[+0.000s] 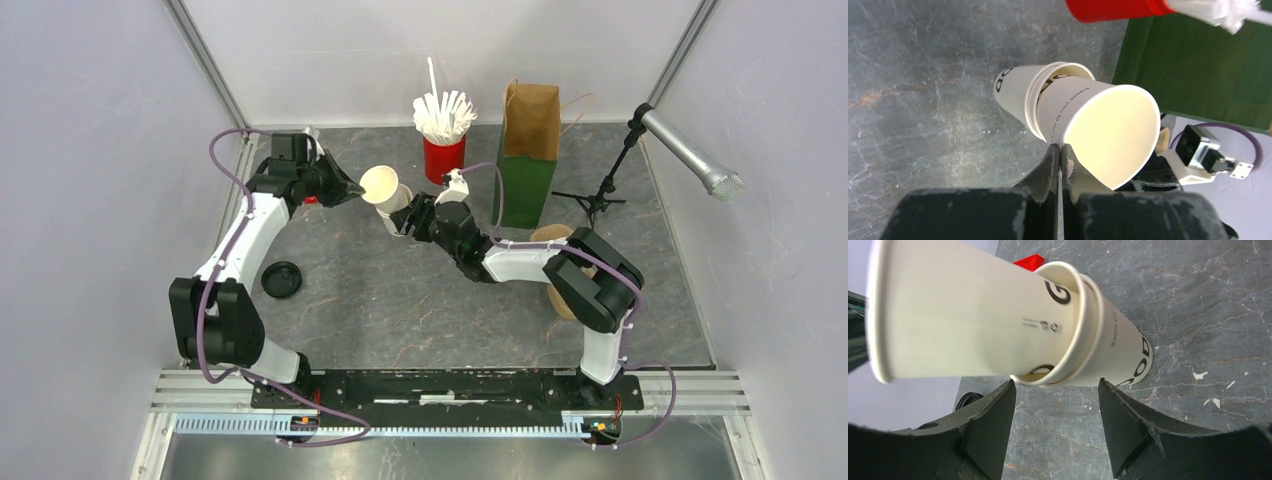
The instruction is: Pack the takeout coffee
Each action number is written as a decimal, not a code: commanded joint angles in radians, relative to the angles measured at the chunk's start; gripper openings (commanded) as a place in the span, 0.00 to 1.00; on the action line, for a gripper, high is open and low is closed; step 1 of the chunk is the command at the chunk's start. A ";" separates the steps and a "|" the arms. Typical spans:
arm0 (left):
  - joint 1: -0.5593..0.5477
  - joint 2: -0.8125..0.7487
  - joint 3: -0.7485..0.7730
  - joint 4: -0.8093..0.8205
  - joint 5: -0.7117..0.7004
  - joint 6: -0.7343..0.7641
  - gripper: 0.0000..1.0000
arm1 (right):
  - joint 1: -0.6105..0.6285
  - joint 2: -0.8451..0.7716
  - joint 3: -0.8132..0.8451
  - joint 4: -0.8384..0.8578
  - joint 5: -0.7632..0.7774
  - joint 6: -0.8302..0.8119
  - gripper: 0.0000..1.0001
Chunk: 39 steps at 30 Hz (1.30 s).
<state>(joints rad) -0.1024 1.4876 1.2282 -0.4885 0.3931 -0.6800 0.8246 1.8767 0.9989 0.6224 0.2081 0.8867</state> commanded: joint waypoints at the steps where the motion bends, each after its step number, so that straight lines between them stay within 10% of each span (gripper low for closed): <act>1: -0.002 -0.030 0.124 -0.049 -0.064 0.047 0.02 | -0.001 0.009 0.067 0.004 0.028 -0.047 0.68; 20: 0.005 -0.183 0.267 -0.216 -0.219 0.133 0.02 | -0.028 0.025 0.160 -0.066 -0.009 -0.126 0.70; 31: -0.005 -0.338 0.235 -0.561 -0.057 0.322 0.02 | -0.038 -0.408 -0.097 -0.235 -0.035 -0.355 0.92; 39: -0.236 -0.423 -0.054 -0.430 -0.120 0.208 0.03 | -0.034 -0.791 -0.268 -0.429 -0.034 -0.521 0.98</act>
<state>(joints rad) -0.2115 1.0561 1.2854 -0.9848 0.3027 -0.4377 0.7902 1.2198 0.7853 0.3134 0.1692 0.4915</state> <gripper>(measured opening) 0.044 0.979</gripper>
